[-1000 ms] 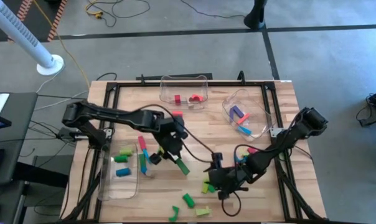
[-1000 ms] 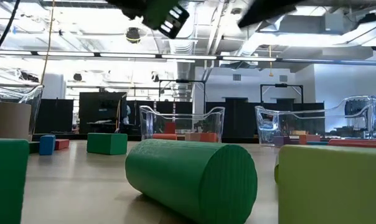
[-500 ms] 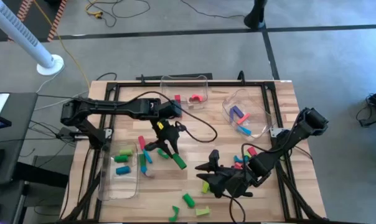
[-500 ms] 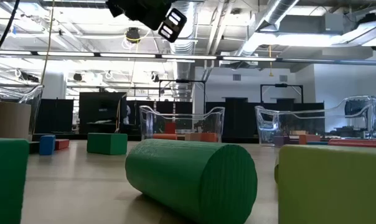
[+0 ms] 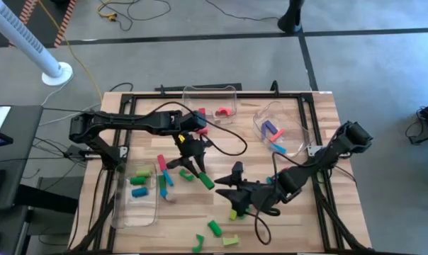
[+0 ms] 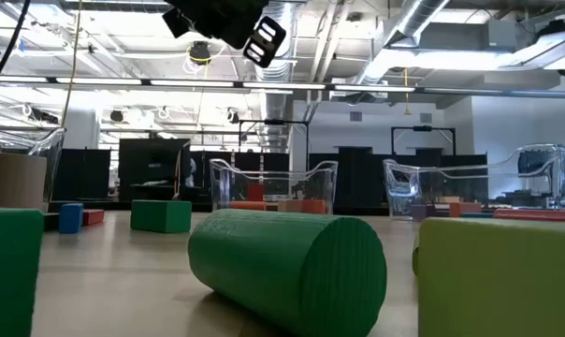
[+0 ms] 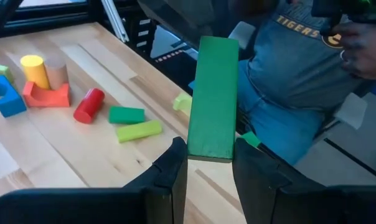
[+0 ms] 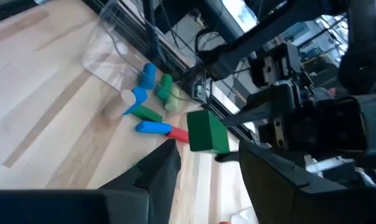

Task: Sort blocks by size
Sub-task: Put the green rectangular block into the right transparent bin

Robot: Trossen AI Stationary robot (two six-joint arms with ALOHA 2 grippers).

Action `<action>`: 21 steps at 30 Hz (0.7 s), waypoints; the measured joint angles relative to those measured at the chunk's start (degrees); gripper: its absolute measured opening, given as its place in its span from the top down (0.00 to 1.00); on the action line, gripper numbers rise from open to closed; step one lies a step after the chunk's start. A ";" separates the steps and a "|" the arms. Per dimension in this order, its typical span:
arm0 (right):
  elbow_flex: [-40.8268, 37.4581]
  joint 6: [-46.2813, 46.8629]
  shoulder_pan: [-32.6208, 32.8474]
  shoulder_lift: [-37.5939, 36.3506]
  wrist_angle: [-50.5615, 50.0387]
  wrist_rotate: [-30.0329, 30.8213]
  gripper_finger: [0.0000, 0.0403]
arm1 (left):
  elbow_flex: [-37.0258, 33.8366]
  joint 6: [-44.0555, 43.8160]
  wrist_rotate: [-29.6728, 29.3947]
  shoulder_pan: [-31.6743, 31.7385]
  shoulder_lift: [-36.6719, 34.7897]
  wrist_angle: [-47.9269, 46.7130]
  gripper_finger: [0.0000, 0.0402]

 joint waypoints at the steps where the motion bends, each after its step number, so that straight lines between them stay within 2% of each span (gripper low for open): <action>1: 0.00 0.00 -0.10 0.00 0.05 -0.91 0.47 | 0.00 -0.02 0.01 0.00 0.00 0.22 0.74; 7: 0.00 -0.02 -0.53 0.02 1.71 -1.56 0.43 | 0.00 -0.28 0.00 0.00 0.00 2.99 0.74; 21: 0.00 0.19 -2.27 0.07 3.76 -1.70 0.46 | -0.02 -5.26 0.09 -0.26 0.36 9.76 0.74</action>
